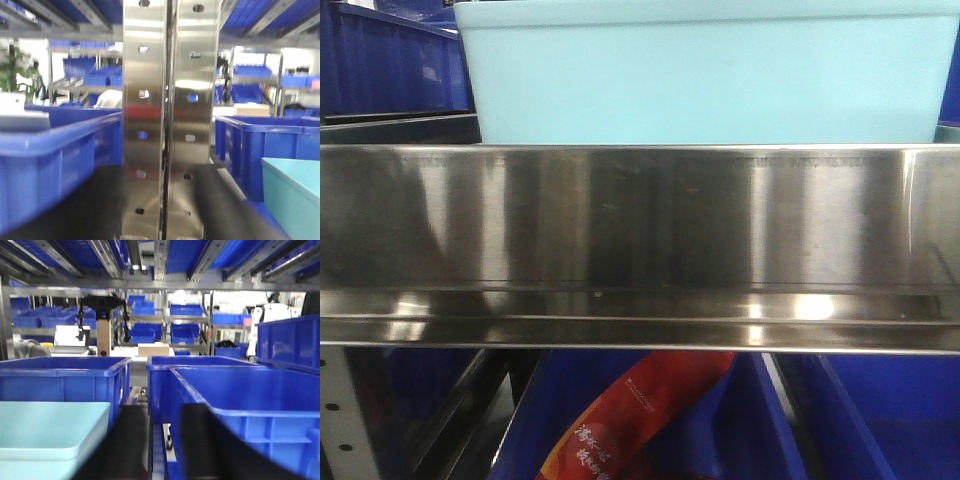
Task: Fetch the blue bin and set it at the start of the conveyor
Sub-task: 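Reach both grippers to the rims of the turquoise bin on the shelf, then grip the turquoise bin's side walls with both grippers and lift it, then pull the held bin back off the shelf with both grippers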
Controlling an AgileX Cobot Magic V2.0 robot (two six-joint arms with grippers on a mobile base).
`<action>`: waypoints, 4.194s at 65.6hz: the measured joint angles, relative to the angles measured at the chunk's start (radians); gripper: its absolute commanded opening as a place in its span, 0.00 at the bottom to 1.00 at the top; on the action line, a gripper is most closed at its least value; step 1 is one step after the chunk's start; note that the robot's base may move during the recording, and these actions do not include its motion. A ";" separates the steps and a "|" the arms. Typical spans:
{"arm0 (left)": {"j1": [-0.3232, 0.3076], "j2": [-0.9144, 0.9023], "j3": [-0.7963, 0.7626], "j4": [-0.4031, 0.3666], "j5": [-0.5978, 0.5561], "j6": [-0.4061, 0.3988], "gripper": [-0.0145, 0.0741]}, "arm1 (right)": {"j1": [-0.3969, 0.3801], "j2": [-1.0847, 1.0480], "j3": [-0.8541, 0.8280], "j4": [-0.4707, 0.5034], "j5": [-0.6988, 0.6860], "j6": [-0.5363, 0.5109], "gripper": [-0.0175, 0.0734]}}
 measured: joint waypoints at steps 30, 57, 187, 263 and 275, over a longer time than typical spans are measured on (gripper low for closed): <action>-0.402 0.389 -0.256 -0.020 0.131 0.000 0.72 | 0.089 0.329 -0.176 0.012 0.123 0.000 0.82; -0.612 1.037 -0.829 -0.048 0.415 -0.028 0.72 | 0.210 0.867 -0.678 0.018 0.497 0.000 0.82; -0.458 1.385 -1.475 -0.067 1.023 -0.072 0.04 | 0.256 1.253 -1.193 0.124 0.804 0.019 0.03; -0.461 1.337 -1.476 -0.080 0.986 -0.072 0.04 | 0.257 1.182 -1.193 0.134 0.781 0.022 0.03; -0.461 1.337 -1.476 -0.072 0.936 -0.072 0.04 | 0.257 1.182 -1.193 0.129 0.777 0.022 0.03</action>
